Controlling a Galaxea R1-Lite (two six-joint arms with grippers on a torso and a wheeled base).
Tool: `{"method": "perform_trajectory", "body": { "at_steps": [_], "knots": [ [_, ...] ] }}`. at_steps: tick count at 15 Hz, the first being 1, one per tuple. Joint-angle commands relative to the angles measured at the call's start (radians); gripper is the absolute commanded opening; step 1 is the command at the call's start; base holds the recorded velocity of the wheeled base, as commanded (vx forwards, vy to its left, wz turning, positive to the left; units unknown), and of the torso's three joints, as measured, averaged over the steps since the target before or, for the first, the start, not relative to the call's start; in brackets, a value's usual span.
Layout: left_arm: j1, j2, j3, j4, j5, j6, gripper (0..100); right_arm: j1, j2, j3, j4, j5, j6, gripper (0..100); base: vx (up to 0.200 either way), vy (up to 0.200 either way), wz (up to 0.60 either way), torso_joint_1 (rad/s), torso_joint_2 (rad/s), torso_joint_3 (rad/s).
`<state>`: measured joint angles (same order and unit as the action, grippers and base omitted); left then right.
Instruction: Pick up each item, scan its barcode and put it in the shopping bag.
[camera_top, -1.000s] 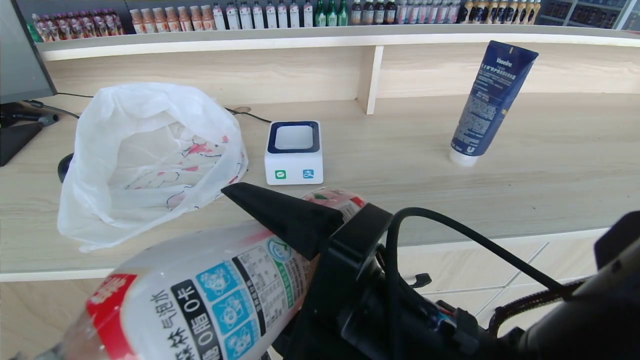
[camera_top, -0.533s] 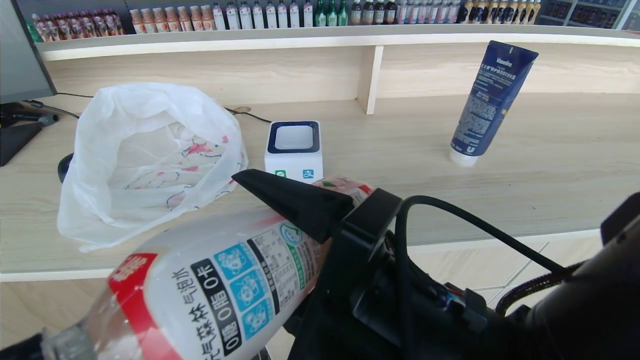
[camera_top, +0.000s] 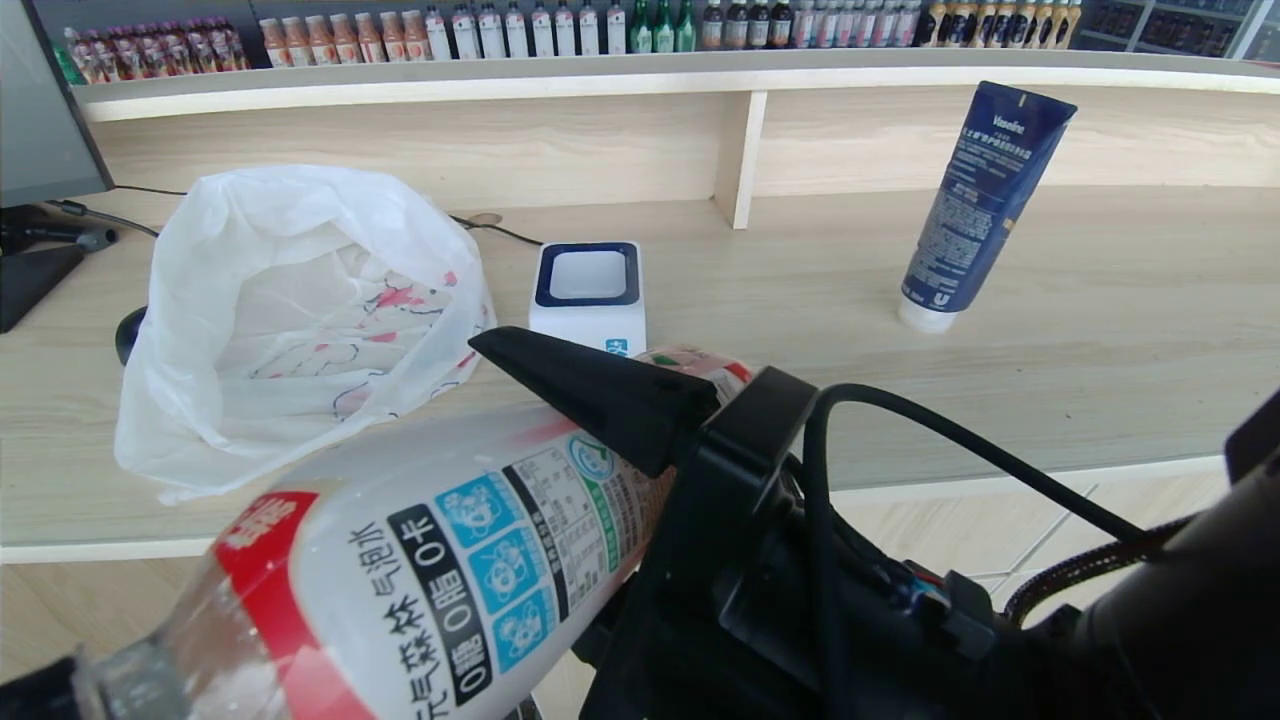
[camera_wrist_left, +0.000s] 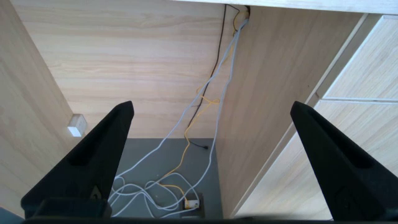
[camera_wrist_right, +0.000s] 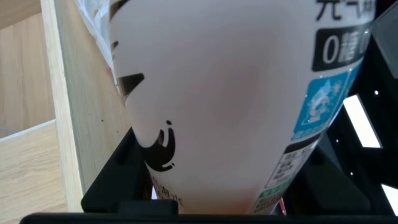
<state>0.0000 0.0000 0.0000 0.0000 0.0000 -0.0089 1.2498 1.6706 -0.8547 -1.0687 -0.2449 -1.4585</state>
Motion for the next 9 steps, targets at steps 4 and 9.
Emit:
{"method": "perform_trajectory", "body": {
  "at_steps": [4,9],
  "knots": [
    [0.0,0.0,0.0,0.0,0.0,0.0,100,0.0,0.001,0.002,0.0,-0.001,-0.002,0,0.0,0.0,0.0,0.0,0.0,0.0],
    [0.0,0.002,0.0,0.0,0.002,0.0,100,0.0,0.001,0.011,-0.002,-0.001,0.001,0,0.0,0.0,0.0,0.0,0.0,0.0]
  ]
}}
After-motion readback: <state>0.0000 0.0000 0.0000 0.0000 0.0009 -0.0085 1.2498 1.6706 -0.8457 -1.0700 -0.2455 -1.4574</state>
